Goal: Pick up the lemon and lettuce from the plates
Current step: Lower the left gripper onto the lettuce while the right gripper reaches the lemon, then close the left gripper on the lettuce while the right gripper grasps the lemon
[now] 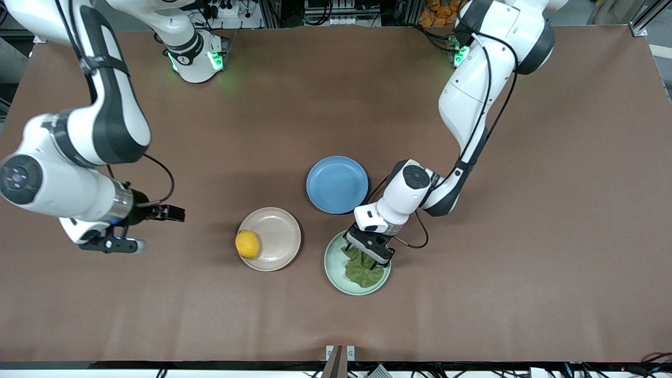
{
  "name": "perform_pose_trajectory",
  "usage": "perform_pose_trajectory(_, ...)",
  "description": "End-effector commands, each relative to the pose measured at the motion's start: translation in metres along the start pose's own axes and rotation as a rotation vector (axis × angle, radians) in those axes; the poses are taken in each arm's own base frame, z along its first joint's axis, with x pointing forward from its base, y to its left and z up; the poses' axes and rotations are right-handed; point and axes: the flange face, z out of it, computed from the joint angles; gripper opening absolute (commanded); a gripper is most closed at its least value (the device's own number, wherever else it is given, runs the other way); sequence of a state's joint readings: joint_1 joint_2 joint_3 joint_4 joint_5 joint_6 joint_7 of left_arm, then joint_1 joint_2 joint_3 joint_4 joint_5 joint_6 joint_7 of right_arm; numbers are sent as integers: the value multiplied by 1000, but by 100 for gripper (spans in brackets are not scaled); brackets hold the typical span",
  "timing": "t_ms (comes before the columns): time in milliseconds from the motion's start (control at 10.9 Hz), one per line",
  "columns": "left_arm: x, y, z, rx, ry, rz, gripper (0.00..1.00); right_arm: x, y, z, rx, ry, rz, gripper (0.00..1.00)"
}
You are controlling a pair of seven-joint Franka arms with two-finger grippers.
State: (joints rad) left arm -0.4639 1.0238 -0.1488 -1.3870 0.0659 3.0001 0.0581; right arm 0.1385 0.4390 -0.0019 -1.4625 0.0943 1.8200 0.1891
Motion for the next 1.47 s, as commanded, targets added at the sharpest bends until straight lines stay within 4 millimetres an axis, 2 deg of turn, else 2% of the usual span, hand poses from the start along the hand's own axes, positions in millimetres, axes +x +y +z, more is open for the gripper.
perform_pose_trajectory(0, 5, 7, 7, 24, 36, 55, 100, 12, -32, 35, 22, 1, 31, 100)
perform_pose_trajectory(184, 6, 8, 7, 22, 36, 53, 96, 18, -62, 65, 27, 24, 73, 100)
perform_pose_trajectory(460, 4, 7, 8, 23, 33, 53, 75, 26, -93, 110, 30, 54, 109, 100)
perform_pose_trajectory(644, -2, 7, 13, 22, 24, 52, 68, 30, -105, 130, 38, 84, 122, 100)
perform_pose_trajectory(736, -2, 7, 14, 22, 22, 49, 59, 31, -109, 142, 38, 90, 123, 100)
perform_pose_trajectory(920, 0, 9, 12, 19, 26, 34, 24, 32, -118, 159, 34, 108, 108, 100)
perform_pose_trajectory(1012, 1, 8, 11, 20, 27, 31, 15, 32, -121, 166, 35, 112, 104, 100)
perform_pose_trajectory(1196, 4, 8, 8, 21, 32, 30, 0, 32, -123, 182, 7, 118, 83, 100)
perform_pose_trajectory(1380, 11, 8, 1, 22, 39, 35, 0, 32, -125, 198, -5, 123, 70, 100)
